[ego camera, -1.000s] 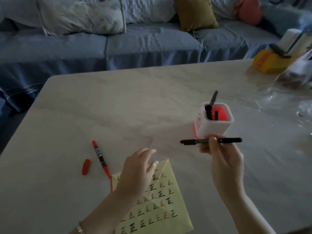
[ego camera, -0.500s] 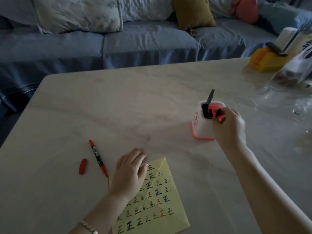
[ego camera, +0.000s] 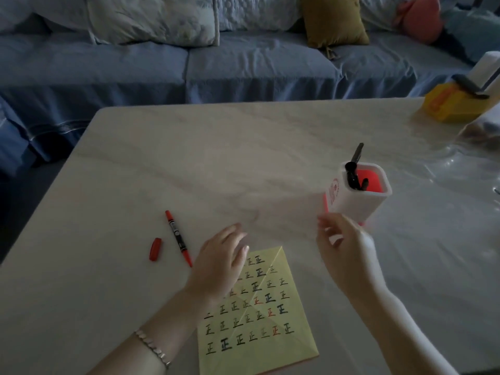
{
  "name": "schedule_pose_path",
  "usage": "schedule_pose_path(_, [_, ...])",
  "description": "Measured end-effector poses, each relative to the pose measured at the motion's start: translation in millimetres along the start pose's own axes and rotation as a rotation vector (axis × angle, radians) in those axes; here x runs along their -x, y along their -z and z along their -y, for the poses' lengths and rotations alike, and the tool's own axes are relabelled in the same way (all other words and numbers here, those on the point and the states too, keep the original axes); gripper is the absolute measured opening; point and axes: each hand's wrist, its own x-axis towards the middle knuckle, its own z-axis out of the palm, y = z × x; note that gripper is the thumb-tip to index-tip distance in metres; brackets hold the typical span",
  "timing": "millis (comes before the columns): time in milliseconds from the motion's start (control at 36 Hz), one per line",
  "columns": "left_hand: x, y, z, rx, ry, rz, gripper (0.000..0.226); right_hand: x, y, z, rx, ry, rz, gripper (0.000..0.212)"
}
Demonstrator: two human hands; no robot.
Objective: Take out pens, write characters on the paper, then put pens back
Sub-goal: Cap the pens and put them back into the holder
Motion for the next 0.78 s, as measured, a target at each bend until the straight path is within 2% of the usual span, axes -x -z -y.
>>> schedule_pose_path(56, [3,16,6,-0.013,0.001,-0.063,0.044,9,-19,10,0.002,0.017,0.153,0.017])
schedule_pose_path(139, [11,41,27,-0.052,0.117,-0.134,0.039,15,-48,30,-0.003,0.011,0.353,0.021])
schedule_pose_path(306, [39,75,73,-0.094,0.36,-0.24,0.021,10,-117,85,0.047,0.021,0.577,0.026])
schedule_pose_path(361, [45,78,80,-0.078,0.417,-0.265,0.015,5,-140,102,0.078,0.041,0.608,0.028])
schedule_pose_path(472, [51,79,87,-0.071,0.453,-0.271,0.019,-4,-169,130,0.203,0.042,0.654,0.033])
schedule_pose_path(583, [49,79,88,-0.044,0.484,-0.28,0.022,-7,-179,140,0.271,-0.004,0.71,0.028])
schedule_pose_path(722, [40,72,83,-0.059,0.506,-0.261,0.027,-7,-160,127,0.114,-0.079,0.744,0.014])
schedule_pose_path(778, [36,69,81,-0.06,0.517,-0.231,0.025,-4,-144,118,0.013,-0.111,0.714,0.017])
